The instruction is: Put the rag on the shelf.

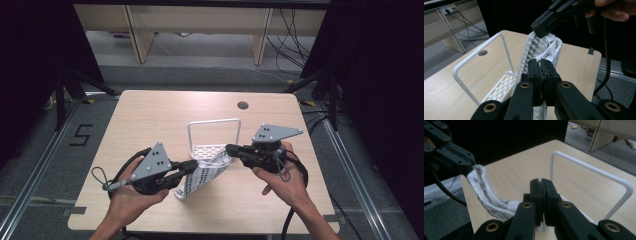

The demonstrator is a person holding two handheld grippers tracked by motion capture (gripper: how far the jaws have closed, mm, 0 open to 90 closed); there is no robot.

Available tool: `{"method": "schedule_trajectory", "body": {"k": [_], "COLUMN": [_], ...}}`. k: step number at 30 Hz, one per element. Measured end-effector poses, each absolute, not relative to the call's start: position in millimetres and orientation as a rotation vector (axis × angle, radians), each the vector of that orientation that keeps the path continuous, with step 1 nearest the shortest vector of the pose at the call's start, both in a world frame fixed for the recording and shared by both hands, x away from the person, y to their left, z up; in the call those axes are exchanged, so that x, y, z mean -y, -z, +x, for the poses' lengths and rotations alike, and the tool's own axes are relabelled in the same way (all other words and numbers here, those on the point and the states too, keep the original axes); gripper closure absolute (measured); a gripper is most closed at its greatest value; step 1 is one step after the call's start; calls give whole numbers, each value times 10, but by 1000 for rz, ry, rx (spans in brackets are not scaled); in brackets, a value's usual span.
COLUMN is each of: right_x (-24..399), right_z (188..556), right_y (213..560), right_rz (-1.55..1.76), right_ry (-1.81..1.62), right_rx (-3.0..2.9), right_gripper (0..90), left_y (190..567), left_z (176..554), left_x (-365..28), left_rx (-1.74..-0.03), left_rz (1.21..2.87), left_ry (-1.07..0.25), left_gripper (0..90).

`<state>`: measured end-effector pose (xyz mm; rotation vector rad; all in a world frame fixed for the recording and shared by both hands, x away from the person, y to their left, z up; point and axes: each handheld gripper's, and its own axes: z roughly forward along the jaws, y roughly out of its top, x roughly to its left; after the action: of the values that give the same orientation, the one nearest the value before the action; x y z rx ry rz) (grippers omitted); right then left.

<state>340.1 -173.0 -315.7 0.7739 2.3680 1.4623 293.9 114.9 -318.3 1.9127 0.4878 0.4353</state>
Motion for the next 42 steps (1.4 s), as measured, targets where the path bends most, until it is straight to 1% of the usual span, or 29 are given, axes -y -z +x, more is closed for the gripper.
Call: {"method": "schedule_trajectory", "body": {"k": [1, 2, 5, 6, 10, 23, 34, 40, 42], "right_x": [1730, 1751, 1784, 1795, 1828, 1873, 1857, 1835, 1832], "right_z": [3401, 3393, 3393, 3401, 3429, 3646, 3830, 3960, 4054], "right_y": [3157, 3058, 2939, 2900, 2816, 2746, 2645, 2560, 2532], "right_rz": [774, 766, 750, 738, 734, 814, 813, 848, 861], "right_ry": [-1462, -1465, -1461, -1464, -1451, -1501, -1480, -1486, -1488], "right_rx": [-2368, -2361, -2333, -2326, -2296, -2245, -2219, -2193, -2190], "right_gripper": [888, 888, 888, 888, 888, 888, 888, 888, 888], "left_y": [3183, 3124, 3068, 3026, 2976, 2781, 2717, 2645, 2607], "left_z": [2939, 2984, 3040, 3111, 3218, 3554, 3785, 3936, 4031], "left_x": [-1149, -1161, -1168, -1163, -1114, -1040, -993, -981, -967], "left_rx": [-488, -490, -496, -504, -518, -566, -597, -621, -638], "left_rz": [1913, 1903, 1896, 1885, 1872, 1835, 1818, 1797, 1784], "left_ry": [-435, -435, -440, -440, -454, -491, -514, -528, -532], "left_gripper": [869, 869, 869, 869, 870, 869, 869, 869, 869]}}
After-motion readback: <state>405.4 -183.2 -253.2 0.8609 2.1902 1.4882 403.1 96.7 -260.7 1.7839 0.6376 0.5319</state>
